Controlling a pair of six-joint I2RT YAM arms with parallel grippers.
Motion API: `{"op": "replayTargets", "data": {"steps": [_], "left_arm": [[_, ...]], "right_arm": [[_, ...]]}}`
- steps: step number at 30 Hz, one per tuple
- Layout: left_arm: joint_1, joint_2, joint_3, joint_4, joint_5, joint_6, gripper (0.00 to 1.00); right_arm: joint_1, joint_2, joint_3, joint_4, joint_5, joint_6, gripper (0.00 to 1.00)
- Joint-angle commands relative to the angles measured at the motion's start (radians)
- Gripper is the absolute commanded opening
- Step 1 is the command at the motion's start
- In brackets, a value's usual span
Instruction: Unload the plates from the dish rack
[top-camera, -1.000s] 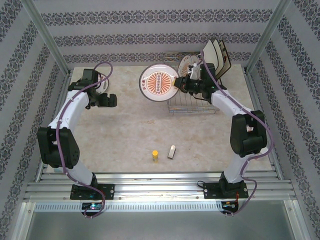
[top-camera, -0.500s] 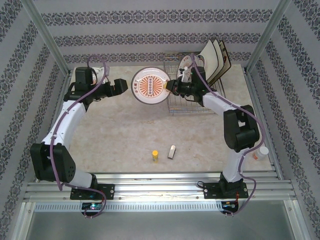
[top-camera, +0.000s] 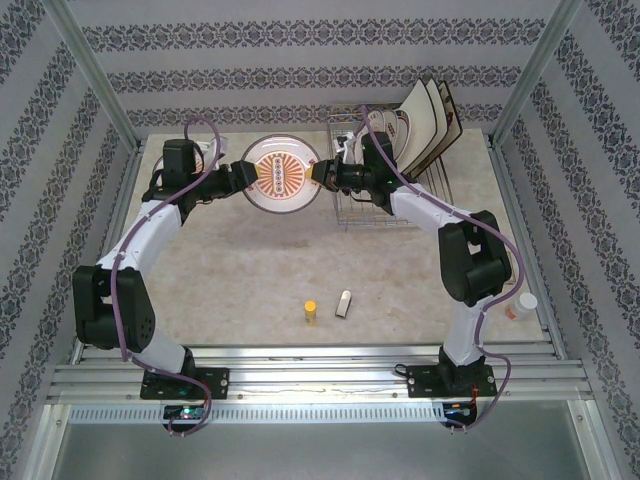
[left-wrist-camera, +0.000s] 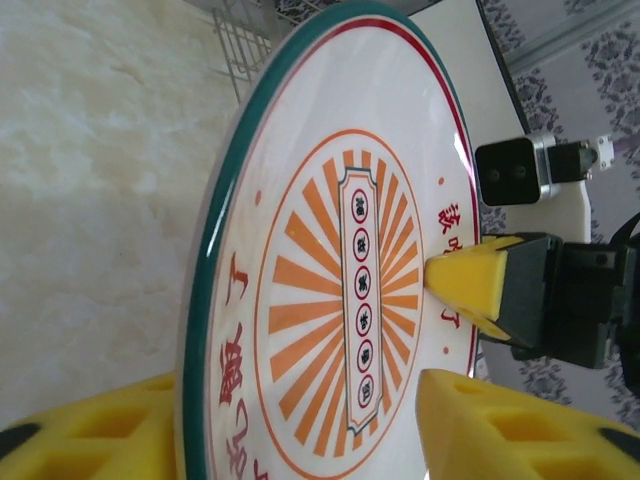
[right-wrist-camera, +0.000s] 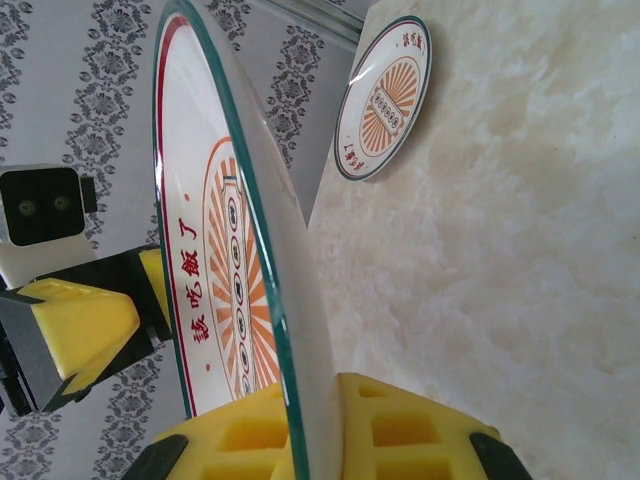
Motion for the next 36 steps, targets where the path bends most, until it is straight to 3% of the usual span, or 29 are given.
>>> {"op": "replayTargets", "data": {"steps": [1, 12, 14, 16, 18, 21, 30, 36], "left_arm": [[-0.009, 0.004, -0.002, 0.058, 0.022, -0.004, 0.43], [-0.009, 0.028, -0.020, 0.120, 0.044, -0.043, 0.00], [-0.009, 0.029, -0.028, 0.142, 0.043, -0.058, 0.00], [-0.008, 0.033, -0.031, 0.160, 0.037, -0.073, 0.00], [-0.004, 0.031, -0.041, 0.179, 0.016, -0.088, 0.00], [0.025, 0.016, -0.069, 0.230, -0.029, -0.130, 0.00], [0.166, -0.013, -0.122, 0.346, -0.220, -0.268, 0.00], [0.252, -0.008, -0.164, 0.405, -0.353, -0.328, 0.00]], "right_arm": [[0.006, -0.006, 0.045, 0.070, -0.028, 0.012, 0.00], [0.021, -0.001, 0.081, 0.034, -0.037, -0.004, 0.00], [0.021, -0.001, 0.088, 0.015, -0.029, -0.014, 0.00], [0.021, -0.006, 0.102, -0.036, -0.014, -0.046, 0.27], [0.013, -0.015, 0.120, -0.113, 0.011, -0.091, 0.66], [-0.014, -0.042, 0.144, -0.271, 0.073, -0.183, 0.98], [-0.077, -0.118, 0.320, -0.891, 0.511, -0.567, 0.98], [-0.081, -0.117, 0.384, -1.098, 0.712, -0.698, 0.98]]}}
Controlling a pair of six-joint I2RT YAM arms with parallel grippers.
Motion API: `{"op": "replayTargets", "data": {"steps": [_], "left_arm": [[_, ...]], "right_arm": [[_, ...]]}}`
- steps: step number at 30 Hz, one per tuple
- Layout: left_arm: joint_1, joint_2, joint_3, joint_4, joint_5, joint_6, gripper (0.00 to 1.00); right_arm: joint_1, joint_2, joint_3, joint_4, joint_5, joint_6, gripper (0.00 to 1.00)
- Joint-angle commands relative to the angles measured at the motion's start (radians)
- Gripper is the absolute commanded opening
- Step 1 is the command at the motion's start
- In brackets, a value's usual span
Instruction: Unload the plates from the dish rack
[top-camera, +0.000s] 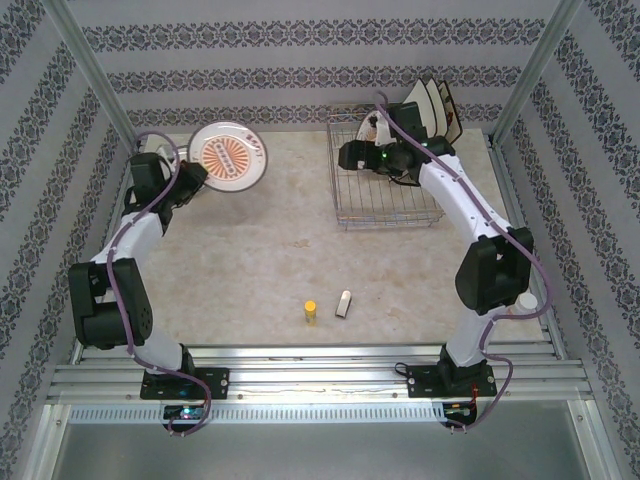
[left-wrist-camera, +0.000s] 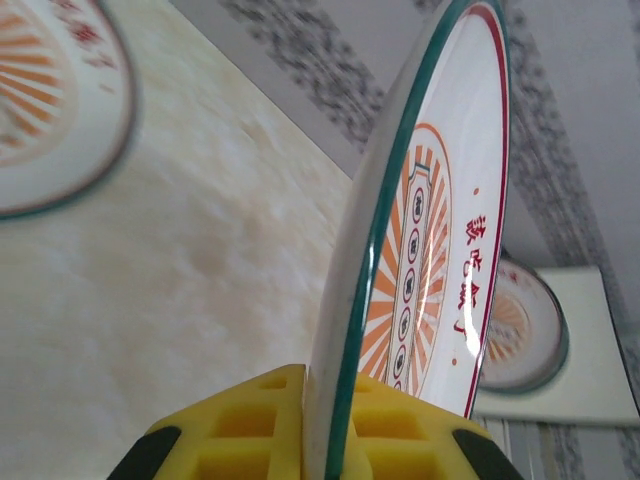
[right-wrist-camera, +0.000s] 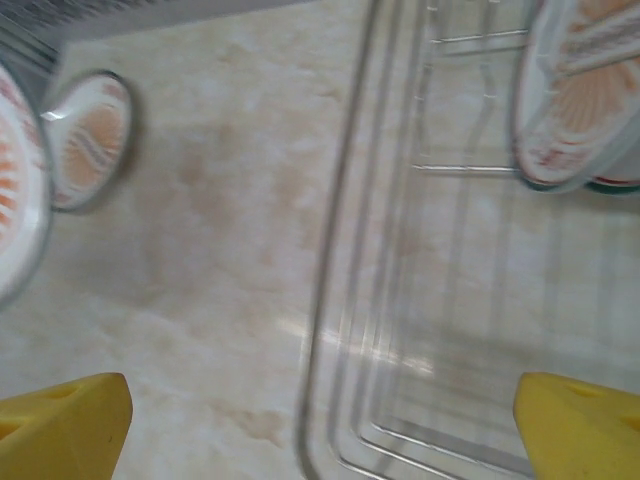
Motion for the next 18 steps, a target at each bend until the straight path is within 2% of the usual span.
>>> {"op": "replayTargets", "data": {"steps": [1, 5, 18], "left_arm": [[0.031, -0.022, 0.002, 0.122, -0.105, -0.054, 0.00], [0.069, 0.019, 0.004, 0.155, -0.141, -0.091, 0.00], [0.156, 0.191, 0.017, 0.304, -0.177, -0.172, 0.00]], "right_arm": [[0.006, -0.013, 0.040, -0.230, 0.201, -0.137, 0.98], [0.008, 0.010, 0.077, -0.303, 0.293, -0.169, 0.98], [0.008, 0.013, 0.095, -0.328, 0.327, -0.195, 0.98]]}}
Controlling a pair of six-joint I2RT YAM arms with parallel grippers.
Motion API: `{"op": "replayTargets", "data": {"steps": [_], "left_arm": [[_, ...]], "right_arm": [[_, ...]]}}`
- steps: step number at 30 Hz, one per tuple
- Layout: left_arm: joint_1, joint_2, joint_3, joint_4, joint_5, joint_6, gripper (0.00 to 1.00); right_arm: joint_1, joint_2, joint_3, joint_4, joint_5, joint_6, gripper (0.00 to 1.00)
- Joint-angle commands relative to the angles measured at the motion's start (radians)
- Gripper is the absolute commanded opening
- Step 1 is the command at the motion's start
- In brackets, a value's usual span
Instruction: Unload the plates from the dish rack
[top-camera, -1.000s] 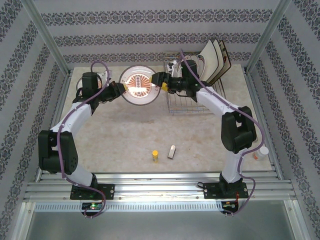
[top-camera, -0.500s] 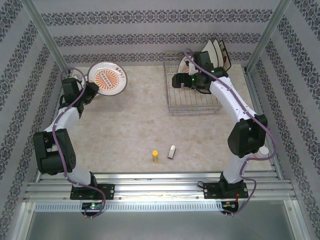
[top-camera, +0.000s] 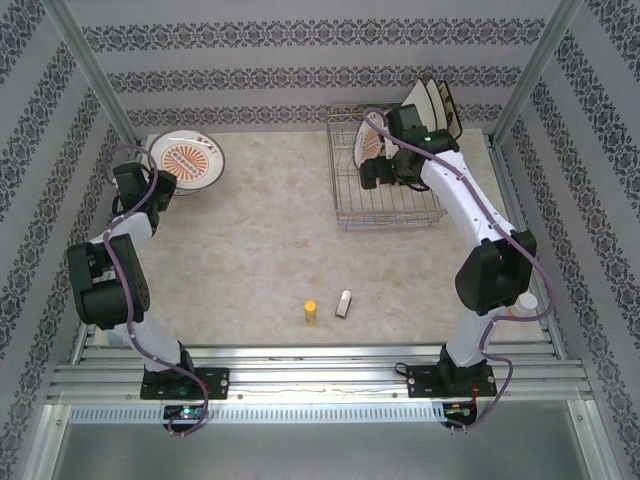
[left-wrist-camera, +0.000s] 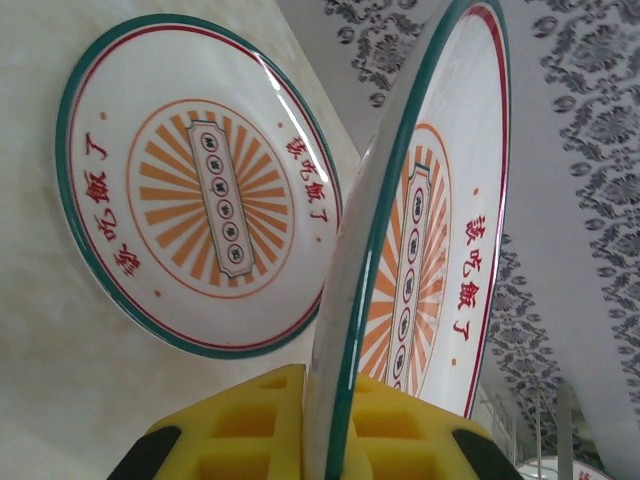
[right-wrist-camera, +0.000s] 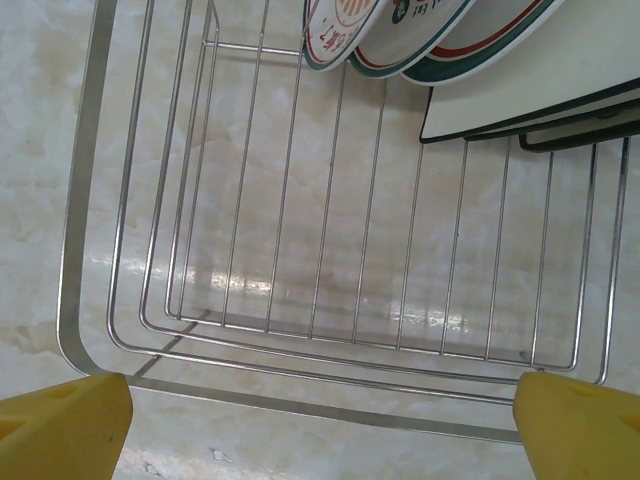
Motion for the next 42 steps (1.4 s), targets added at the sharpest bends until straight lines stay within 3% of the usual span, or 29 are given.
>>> {"op": "replayTargets", "data": {"steps": [1, 16, 42], "left_arm": [[0.025, 0.040, 0.034, 0.158, -0.004, -0.044, 0.00], [0.034, 0.249, 0.237, 0.077, -0.049, -0.048, 0.00], [0.030, 0.349, 0.324, -0.108, -0.085, 0.049, 0.00]], "right_arm": [[0.005, 0.014, 0.024, -0.030, 0.028, -0.023, 0.98], [0.006, 0.035, 0.009, -0.021, 0.013, -0.027, 0.98], [0.013, 0.093, 0.062, -0.012, -0.027, -0.017, 0.98]]}}
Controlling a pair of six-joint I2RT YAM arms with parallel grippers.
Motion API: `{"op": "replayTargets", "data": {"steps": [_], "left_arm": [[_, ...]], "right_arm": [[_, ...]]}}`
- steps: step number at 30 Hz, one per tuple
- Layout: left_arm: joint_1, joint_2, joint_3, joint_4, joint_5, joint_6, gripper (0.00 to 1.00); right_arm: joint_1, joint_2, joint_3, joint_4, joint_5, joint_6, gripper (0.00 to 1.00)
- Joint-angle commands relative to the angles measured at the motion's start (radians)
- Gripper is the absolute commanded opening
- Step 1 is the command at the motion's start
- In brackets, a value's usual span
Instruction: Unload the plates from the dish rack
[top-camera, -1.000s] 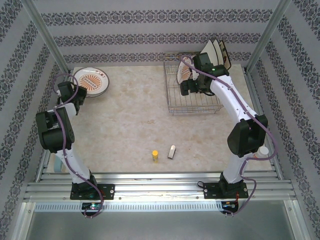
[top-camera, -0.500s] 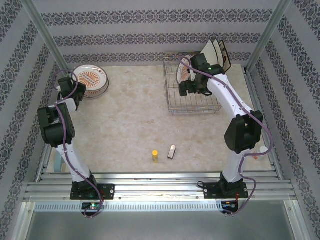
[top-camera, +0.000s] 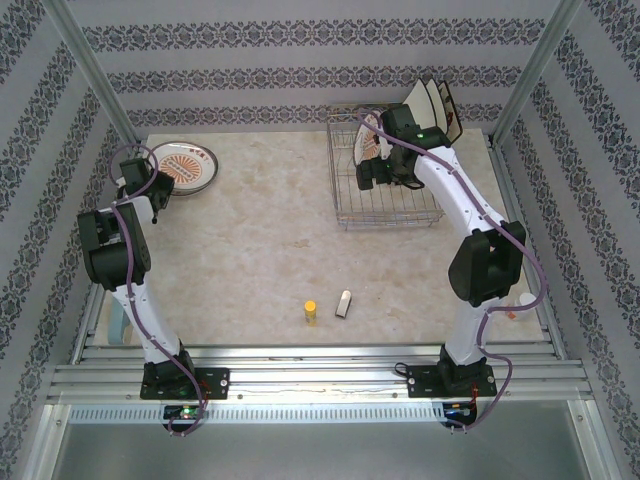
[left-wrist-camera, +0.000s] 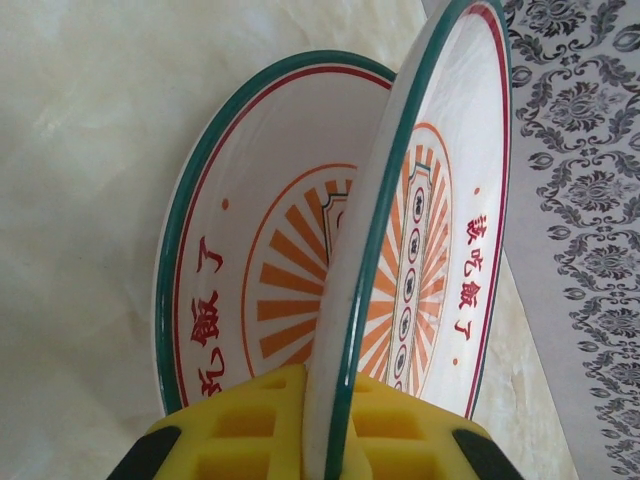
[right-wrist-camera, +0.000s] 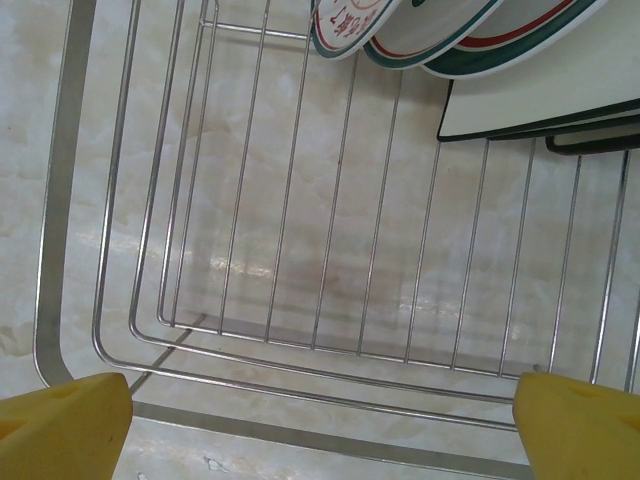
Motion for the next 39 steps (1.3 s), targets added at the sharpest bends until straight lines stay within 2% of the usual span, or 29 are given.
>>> {"op": "replayTargets", "data": {"steps": [1, 4, 14, 22, 25, 28, 34, 39], "left_arm": [[0.007, 0.011, 0.054, -0.041, -0.009, 0.061, 0.02], [0.007, 0.011, 0.076, -0.097, -0.020, 0.107, 0.09], [0.000, 0.017, 0.145, -0.253, -0.054, 0.258, 0.13], [0.000, 0.039, 0.167, -0.302, -0.048, 0.297, 0.26], [0.000, 0.042, 0.172, -0.319, -0.047, 0.314, 0.34], [-0.010, 0.037, 0.201, -0.395, -0.083, 0.386, 0.43], [-0.044, 0.021, 0.219, -0.476, -0.166, 0.498, 0.71], [-0.076, 0.000, 0.221, -0.519, -0.248, 0.569, 0.79]], "right_arm": [[0.013, 0.014, 0.012, 0.002, -0.009, -0.004, 0.98], [0.014, 0.008, 0.007, 0.006, -0.010, -0.001, 0.98], [0.016, 0.010, 0.007, 0.019, -0.022, -0.001, 0.98], [0.021, 0.001, 0.006, 0.020, -0.027, -0.007, 0.98], [0.020, -0.012, -0.014, 0.030, -0.023, -0.010, 0.98], [0.014, -0.023, -0.034, 0.035, -0.027, -0.008, 0.98], [0.011, -0.043, -0.071, 0.065, -0.040, 0.002, 0.98], [0.016, -0.046, -0.075, 0.062, -0.037, -0.003, 0.98]]}}
